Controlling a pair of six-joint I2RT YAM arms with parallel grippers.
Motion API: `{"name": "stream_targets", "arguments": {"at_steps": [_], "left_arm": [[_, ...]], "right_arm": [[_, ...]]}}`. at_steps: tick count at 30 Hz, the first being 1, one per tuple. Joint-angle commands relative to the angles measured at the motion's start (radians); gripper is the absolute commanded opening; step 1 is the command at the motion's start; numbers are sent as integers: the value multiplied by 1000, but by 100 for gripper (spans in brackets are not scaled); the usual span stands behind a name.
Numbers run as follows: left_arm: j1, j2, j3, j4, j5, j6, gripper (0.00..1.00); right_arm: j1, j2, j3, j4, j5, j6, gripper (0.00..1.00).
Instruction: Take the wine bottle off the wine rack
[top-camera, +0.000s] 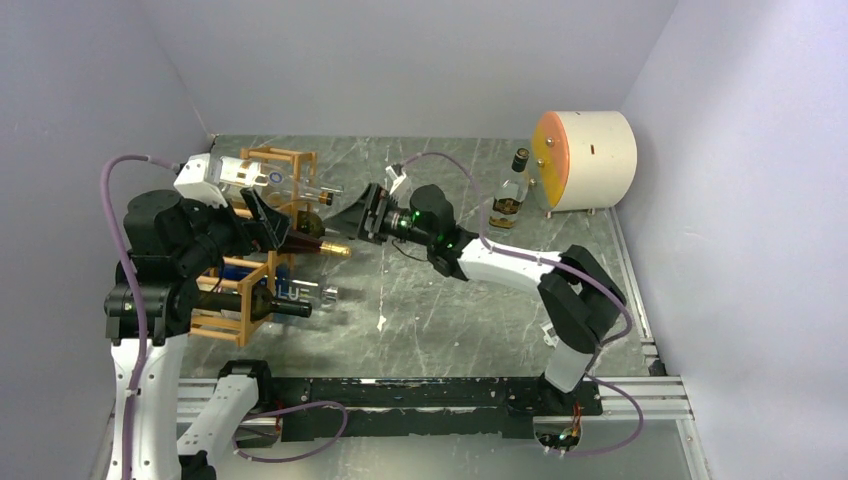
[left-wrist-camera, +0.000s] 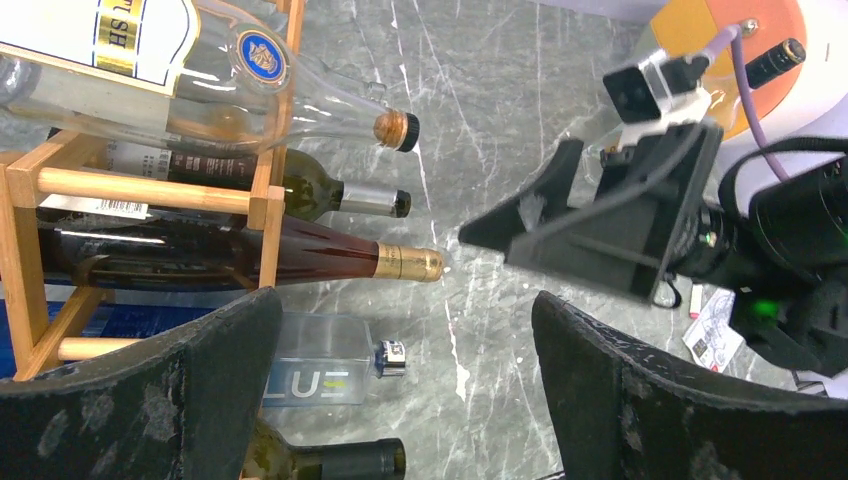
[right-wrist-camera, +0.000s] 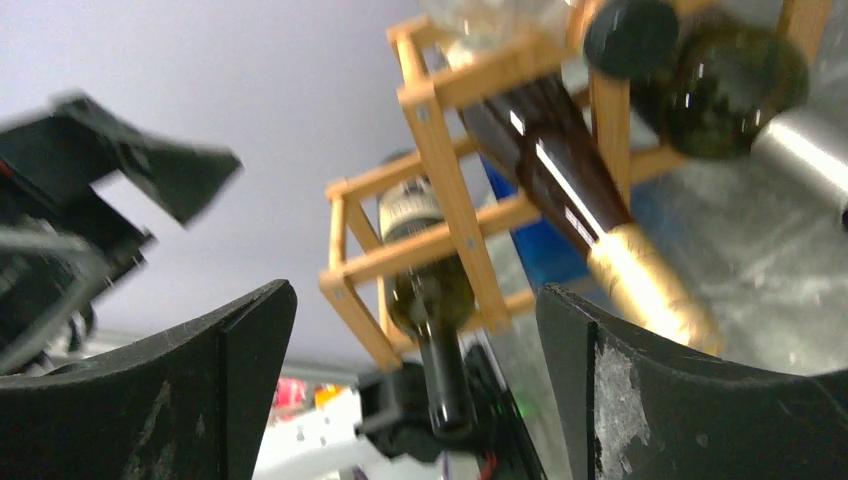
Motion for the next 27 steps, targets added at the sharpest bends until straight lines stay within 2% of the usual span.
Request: {"name": "stream_targets", "arguments": {"at_steps": [1,7,15,20,27], "left_arm": [[10,-19,18,5,15,-13,98],[10,-25,27,-6,20,-6,98],[10,-47,37,-12,37,-7,98],[10,-48,22,6,48,-11,98],[10,-55,36,2,57,-16,98]], "right_arm": [[-32,85,86,187,25,125,95],[-37,222,203,219,103,213,95],[-30,294,193,268,203,353,93],[-3,335,190,296,353,451,93],[29,433,266,289,502,617,88]]}}
